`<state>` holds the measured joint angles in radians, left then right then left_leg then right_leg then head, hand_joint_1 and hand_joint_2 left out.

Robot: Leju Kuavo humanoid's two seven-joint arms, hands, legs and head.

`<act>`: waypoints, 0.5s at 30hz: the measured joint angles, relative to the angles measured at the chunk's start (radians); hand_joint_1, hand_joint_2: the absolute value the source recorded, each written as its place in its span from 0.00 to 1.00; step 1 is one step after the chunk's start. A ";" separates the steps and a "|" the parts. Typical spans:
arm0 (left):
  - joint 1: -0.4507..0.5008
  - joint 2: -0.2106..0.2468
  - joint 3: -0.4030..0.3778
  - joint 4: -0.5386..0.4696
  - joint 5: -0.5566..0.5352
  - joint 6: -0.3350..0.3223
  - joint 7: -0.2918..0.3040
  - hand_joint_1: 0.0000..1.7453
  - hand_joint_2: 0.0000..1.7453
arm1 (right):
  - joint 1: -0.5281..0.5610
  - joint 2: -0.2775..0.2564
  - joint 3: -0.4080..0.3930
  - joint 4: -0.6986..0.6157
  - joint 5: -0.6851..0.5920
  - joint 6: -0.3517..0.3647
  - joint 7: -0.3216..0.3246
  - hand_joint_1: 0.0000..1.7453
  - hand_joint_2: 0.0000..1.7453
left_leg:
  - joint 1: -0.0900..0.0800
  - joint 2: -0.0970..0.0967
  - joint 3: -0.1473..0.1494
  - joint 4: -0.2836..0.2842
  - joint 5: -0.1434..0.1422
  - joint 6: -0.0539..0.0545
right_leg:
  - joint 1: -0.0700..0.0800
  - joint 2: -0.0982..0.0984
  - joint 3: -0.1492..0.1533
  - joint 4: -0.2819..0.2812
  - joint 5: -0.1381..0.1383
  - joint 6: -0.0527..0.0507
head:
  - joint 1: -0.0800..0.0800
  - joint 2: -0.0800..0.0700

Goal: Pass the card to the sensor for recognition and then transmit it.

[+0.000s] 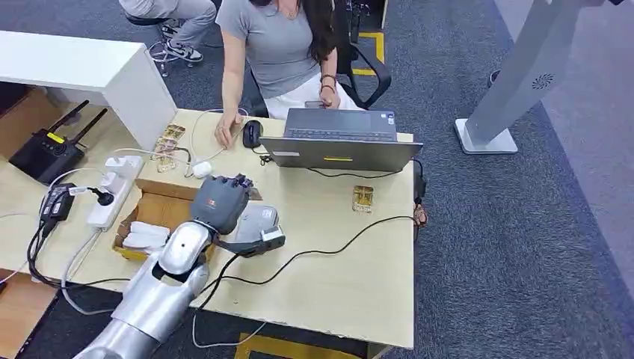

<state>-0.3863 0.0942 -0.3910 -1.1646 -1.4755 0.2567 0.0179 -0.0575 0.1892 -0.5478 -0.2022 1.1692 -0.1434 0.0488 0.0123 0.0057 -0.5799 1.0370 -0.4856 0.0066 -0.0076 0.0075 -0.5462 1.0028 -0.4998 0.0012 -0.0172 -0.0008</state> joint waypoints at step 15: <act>-0.074 -0.018 -0.068 0.248 0.038 -0.128 -0.002 1.00 1.00 | -0.004 0.003 -0.006 -0.001 0.016 0.011 0.014 0.00 1.00 | 0.000 -0.002 0.002 0.000 0.000 0.000 | 0.000 -0.002 0.003 0.000 0.000 0.000 | 0.000 0.000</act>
<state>-0.4601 0.0763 -0.4589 -0.9166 -1.4374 0.1289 0.0164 -0.0618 0.1919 -0.5535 -0.2029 1.1849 -0.1327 0.0626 0.0123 0.0039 -0.5776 1.0365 -0.4855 0.0063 -0.0076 0.0056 -0.5430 1.0028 -0.5000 0.0011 -0.0175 -0.0008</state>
